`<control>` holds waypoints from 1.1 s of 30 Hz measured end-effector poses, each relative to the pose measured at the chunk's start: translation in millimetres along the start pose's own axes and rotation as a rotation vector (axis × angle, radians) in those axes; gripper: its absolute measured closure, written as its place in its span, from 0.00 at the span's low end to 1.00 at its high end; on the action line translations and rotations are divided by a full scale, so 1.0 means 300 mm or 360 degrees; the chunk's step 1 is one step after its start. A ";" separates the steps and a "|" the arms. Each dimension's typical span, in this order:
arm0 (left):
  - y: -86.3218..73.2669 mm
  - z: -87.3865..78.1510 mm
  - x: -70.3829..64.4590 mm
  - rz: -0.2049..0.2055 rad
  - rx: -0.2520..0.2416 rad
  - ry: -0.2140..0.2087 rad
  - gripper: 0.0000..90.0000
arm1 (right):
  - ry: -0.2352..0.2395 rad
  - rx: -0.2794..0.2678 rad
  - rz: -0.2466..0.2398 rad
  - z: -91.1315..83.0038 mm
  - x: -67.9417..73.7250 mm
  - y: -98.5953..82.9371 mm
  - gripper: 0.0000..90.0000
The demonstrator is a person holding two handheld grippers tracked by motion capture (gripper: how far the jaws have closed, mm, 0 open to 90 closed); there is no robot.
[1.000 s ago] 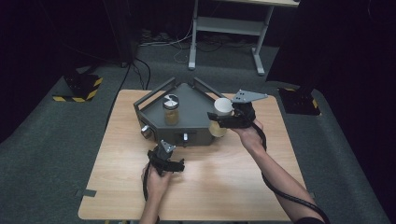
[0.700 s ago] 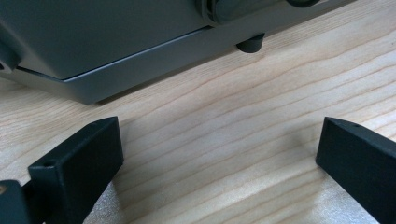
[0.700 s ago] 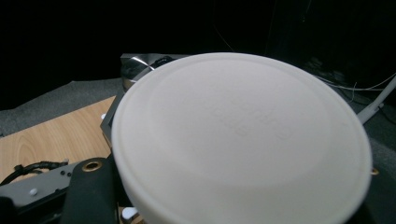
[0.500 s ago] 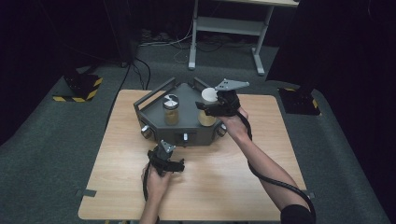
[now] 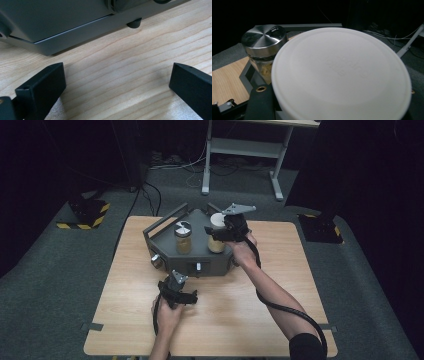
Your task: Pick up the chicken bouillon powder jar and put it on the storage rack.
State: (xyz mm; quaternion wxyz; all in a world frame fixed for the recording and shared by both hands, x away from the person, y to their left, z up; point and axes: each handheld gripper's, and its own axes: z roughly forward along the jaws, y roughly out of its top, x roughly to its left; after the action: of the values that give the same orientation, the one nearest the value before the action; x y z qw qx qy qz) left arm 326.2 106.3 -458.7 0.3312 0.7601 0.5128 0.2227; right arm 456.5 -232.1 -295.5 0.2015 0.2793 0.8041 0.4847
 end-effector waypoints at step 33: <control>0.000 0.000 0.000 0.0000 0.0000 0.0000 0.01 | 0.0000 -0.0003 0.0034 0.034 -0.023 -0.025 0.38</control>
State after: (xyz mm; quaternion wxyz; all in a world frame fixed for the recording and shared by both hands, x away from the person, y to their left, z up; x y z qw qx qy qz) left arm 326.3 106.3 -458.8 0.3312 0.7600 0.5128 0.2229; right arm 466.1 -232.6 -306.3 0.1965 0.2878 0.8006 0.4875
